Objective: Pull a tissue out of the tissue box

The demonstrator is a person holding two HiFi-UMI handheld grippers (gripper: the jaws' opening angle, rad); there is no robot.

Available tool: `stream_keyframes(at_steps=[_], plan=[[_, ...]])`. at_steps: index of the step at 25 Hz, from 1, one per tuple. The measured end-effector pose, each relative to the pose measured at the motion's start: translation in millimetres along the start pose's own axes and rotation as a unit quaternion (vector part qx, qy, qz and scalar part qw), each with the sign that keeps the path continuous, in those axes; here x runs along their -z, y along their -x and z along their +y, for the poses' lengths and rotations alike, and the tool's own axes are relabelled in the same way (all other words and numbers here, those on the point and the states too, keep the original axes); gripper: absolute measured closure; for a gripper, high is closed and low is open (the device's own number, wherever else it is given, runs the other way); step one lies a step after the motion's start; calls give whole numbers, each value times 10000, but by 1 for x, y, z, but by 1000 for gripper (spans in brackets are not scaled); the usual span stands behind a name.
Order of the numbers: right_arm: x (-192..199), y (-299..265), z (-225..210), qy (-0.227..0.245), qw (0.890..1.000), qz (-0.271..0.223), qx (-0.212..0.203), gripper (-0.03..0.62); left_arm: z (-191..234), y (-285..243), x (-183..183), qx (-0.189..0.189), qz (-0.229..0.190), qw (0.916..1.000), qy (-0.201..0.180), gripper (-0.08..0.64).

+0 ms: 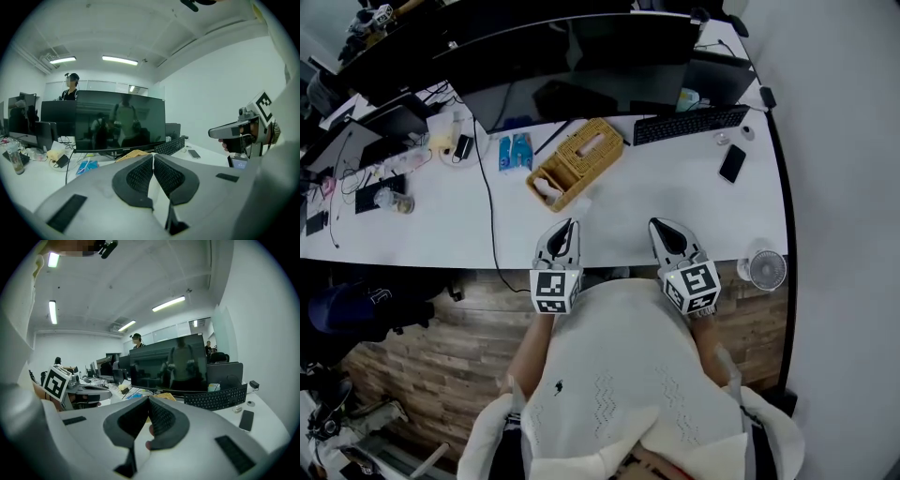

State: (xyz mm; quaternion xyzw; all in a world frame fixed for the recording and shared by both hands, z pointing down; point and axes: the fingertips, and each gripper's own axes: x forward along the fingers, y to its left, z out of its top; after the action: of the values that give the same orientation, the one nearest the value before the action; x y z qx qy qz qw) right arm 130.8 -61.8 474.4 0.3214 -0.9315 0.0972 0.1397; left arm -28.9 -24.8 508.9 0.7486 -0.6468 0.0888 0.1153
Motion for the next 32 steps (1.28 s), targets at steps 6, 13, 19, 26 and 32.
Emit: stream_keyframes(at_steps=[6, 13, 19, 26, 32], plan=[[-41, 9, -13, -55, 9989, -454, 59, 591, 10, -4, -40, -88, -335, 9989, 318, 545], [-94, 13, -28, 71, 9964, -831, 152, 591, 27, -8, -97, -273, -847, 9947, 519, 545], [-121, 17, -30, 192, 9952, -939, 185, 591, 29, -9, -127, -353, -1034, 9936, 276, 545], [-148, 18, -27, 256, 9934, -1115, 78, 591, 26, -10, -159, -299, -1218, 9921, 87, 545], [-147, 13, -24, 298, 9933, -1120, -3, 591, 21, -12, -150, -187, -1191, 9926, 142, 545]])
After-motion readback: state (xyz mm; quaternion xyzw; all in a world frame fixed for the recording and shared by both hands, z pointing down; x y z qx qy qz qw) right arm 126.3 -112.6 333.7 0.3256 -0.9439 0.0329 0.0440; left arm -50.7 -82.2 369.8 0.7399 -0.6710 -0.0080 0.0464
